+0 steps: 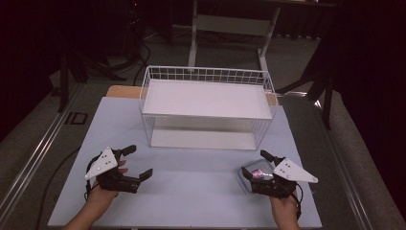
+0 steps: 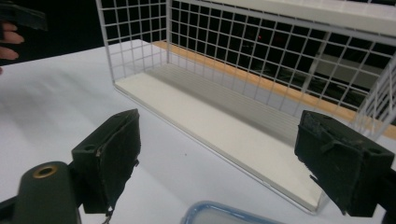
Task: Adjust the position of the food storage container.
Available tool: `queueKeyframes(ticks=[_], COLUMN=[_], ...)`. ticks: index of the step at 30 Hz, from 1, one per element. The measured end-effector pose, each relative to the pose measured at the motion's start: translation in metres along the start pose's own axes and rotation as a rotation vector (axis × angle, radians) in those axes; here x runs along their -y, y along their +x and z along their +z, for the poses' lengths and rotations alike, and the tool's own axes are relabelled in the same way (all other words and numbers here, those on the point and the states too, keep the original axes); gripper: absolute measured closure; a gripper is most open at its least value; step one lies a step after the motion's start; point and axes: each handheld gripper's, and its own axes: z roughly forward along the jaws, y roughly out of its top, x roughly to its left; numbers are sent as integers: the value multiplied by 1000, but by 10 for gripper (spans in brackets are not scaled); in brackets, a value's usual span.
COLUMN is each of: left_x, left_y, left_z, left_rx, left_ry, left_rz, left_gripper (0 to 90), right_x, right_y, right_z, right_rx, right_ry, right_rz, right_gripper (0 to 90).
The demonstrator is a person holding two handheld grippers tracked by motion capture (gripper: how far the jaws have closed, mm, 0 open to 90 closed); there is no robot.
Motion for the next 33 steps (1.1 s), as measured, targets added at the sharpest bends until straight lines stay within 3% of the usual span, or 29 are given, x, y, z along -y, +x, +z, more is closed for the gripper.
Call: queueKeyframes(ticks=[5,8,11,14,19,22,25,26,28,30,31,33], left_x=[-1,-1,-1,-1,-1,0,0,0,0,0,0,0], left_y=[-3,-4,-6,-7,-9,-10,-10,-10,-11,-11,-12,-12], left_z=[-1,-1,0,1,2,3,4,4,4,4,5,5], left_rx=[-6,2,-1,4,16,20,23,24,26,28,31,31], left_ry=[5,5,7,10,8,9,10,10,9,8,4,3], left_rz=[15,18,26,21,24,25,24,23,23,23,22,20], left_gripper=[10,10,9,10,10,10,10,10,10,10,10,10], right_x=[-10,-15,-22,-27,-30,-23,-13,-13,-2,2,9,17], right_y=[7,11,11,4,-5,-13,-23,-23,-33,-37,-43,-49], right_z=[-4,-5,-8,-6,-3,-4,-6,-6,-10,-11,-13,-16], right_rx=[-31,-13,-30,-43,-3,32,70,70,118,127,149,167], right_ry=[-24,-29,-42,-19,43,84,151,151,200,217,255,285], right_rz=[-37,-61,-31,13,-9,13,5,5,13,13,21,29], right_gripper=[144,144,148,144,126,271,511,511,652,699,783,856])
